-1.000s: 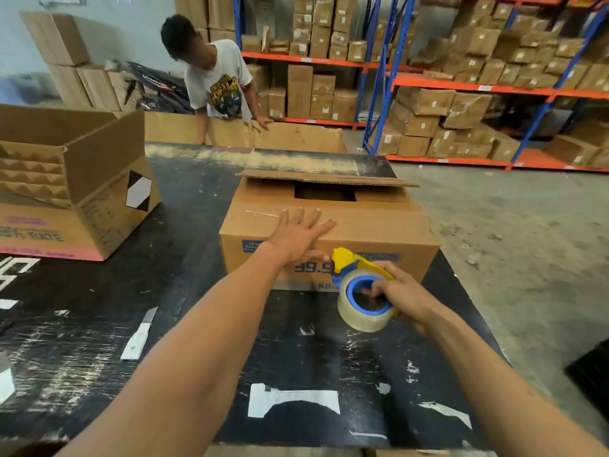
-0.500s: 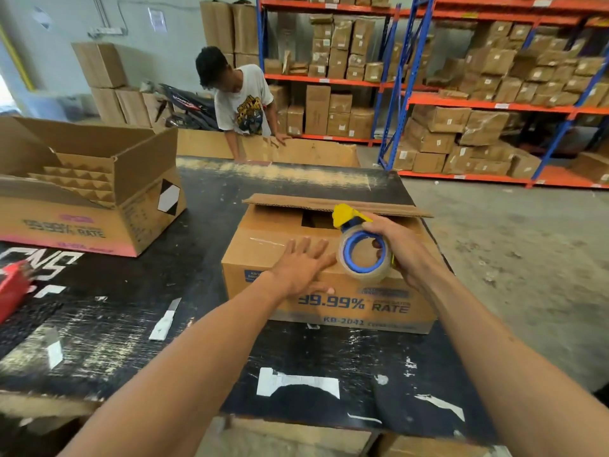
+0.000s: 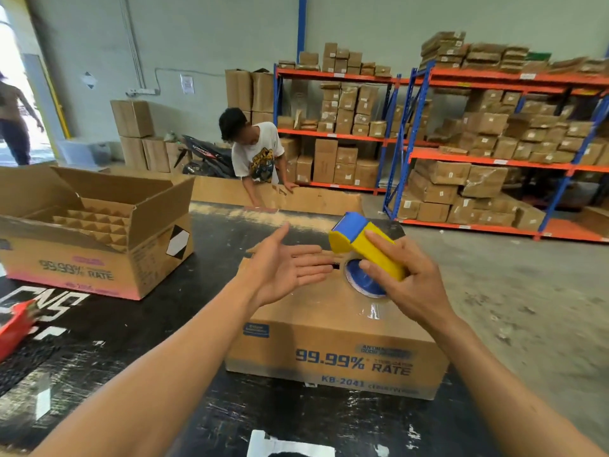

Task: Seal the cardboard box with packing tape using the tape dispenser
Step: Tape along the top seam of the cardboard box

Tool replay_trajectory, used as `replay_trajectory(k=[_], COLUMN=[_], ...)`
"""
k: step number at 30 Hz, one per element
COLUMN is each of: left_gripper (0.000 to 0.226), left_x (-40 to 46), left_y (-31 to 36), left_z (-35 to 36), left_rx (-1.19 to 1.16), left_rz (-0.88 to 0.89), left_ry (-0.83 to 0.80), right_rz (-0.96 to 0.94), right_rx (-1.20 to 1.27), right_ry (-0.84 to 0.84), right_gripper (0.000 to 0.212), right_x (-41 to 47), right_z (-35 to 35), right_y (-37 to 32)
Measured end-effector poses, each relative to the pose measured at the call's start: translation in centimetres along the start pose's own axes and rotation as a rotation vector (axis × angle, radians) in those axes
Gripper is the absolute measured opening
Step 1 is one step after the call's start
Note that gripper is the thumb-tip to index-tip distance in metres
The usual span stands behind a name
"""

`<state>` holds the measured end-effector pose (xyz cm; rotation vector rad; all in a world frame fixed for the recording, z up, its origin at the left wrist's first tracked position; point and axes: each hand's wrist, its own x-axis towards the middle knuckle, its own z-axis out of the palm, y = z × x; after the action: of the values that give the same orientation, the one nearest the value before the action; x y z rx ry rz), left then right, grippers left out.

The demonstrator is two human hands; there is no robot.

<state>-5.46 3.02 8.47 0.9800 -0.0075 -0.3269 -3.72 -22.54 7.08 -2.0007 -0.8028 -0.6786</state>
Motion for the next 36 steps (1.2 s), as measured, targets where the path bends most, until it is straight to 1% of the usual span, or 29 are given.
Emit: replay_trajectory(k=[2,3,5,7,11,13,15,18,21,23,25,27,31,34,36], left_gripper=[0.081,0.08,0.074,0.062,0.037,0.028,0.025,0.013,0.018,0.021,0.026,0.035,0.049,0.055,0.052], left_x=[-0.1,-0.2,-0.2,-0.1,0.5,0.9,1.4,1.9,2.3,2.8,3.1,4.1,5.9,6.7,6.9], left_y=[-0.2,-0.4,-0.8,-0.7,-0.1,0.2,0.5,1.2,3.2,5.3,6.9,7.6,6.3,4.6,3.5], left_z=[1.1,1.5,1.5,1.5,2.8,3.1,2.8,2.4,0.7,-1.7,-3.9,-5.3,-8.4,-11.7,-13.4], left_rx=[0.008,0.026,0.008,-0.012,0.055,0.084,0.142,0.204,0.131,0.061,0.094,0.143,0.155,0.182,0.216], left_rz=[0.021,0.025,0.036,0.075,0.124,0.147,0.193,0.279,0.335,0.345,0.328,0.357,0.395,0.402,0.399], left_ry=[0.0,0.02,0.057,0.123,0.248,0.343,0.477,0.643,0.742,0.757,0.756,0.738,0.752,0.78,0.828], right_rz=[-0.06,-0.074,-0.1,-0.13,-0.078,-0.065,-0.052,-0.004,0.05,0.148,0.206,0.225,0.258,0.28,0.284], right_rx=[-0.143,-0.169,-0.12,-0.072,0.012,0.033,0.052,0.098,0.127,0.204,0.264,0.263,0.204,0.165,0.119], right_ry=[-0.128,-0.146,-0.11,-0.079,-0.082,-0.088,-0.117,-0.229,-0.33,-0.358,-0.378,-0.411,-0.475,-0.539,-0.608], right_gripper=[0.053,0.053,0.053,0.055,0.056,0.056,0.056,0.055,0.051,0.051,0.05,0.049,0.054,0.041,0.037], right_x=[-0.1,-0.1,-0.2,0.1,0.7,1.3,2.1,3.7,6.4,8.3,9.7,11.1,12.3,12.5,12.6], right_z=[0.5,0.7,0.8,0.9,1.4,1.8,2.4,3.9,4.8,4.6,4.5,5.5,8.7,10.3,11.5], right_y=[0.8,1.2,1.8,1.8,2.0,2.2,2.4,2.3,2.6,3.6,4.8,6.0,7.8,8.0,7.9])
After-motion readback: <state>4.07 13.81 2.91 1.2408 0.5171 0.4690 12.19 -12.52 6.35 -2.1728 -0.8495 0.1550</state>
